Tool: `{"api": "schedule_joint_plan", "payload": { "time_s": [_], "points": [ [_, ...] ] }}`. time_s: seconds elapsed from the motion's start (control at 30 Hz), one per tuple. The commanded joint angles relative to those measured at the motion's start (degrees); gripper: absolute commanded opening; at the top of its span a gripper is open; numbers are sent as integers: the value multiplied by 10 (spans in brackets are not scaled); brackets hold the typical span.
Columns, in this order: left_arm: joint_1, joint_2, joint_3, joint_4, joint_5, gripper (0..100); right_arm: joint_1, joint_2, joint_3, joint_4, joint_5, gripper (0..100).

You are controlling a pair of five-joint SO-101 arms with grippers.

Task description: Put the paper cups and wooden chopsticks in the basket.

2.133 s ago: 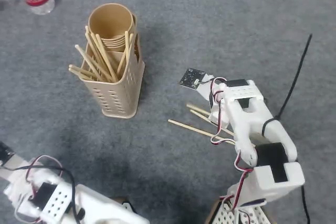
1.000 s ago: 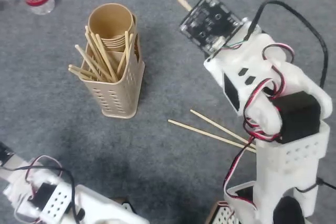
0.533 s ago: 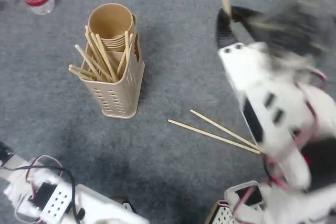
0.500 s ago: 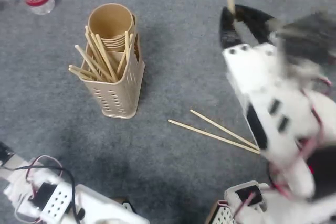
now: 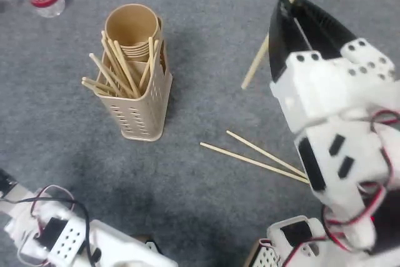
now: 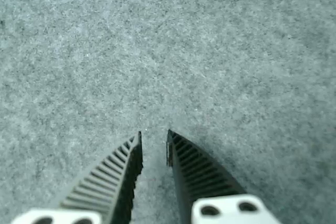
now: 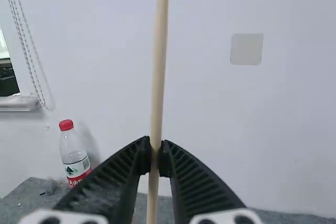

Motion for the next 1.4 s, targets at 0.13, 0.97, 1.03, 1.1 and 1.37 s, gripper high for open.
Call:
{"api": "schedule_joint_plan", "payload": {
  "time_s": [0.13,0.97,1.03,1.1,1.37],
  "points": [
    [-2,-5,-3,-11,-5,70,-137,34,95,-162,-14,7],
    [-2,-5,-3,-11,-5,70,-310,390,27,-240,108,8],
    [-2,-5,-3,-11,-5,70,-308,387,29,-255,111,8],
    [-2,-5,-3,-11,-5,70,-307,380,32,-259,111,8],
    [-2,-5,-3,-11,-5,70,-306,375,45,-254,112,8]
  ]
}}
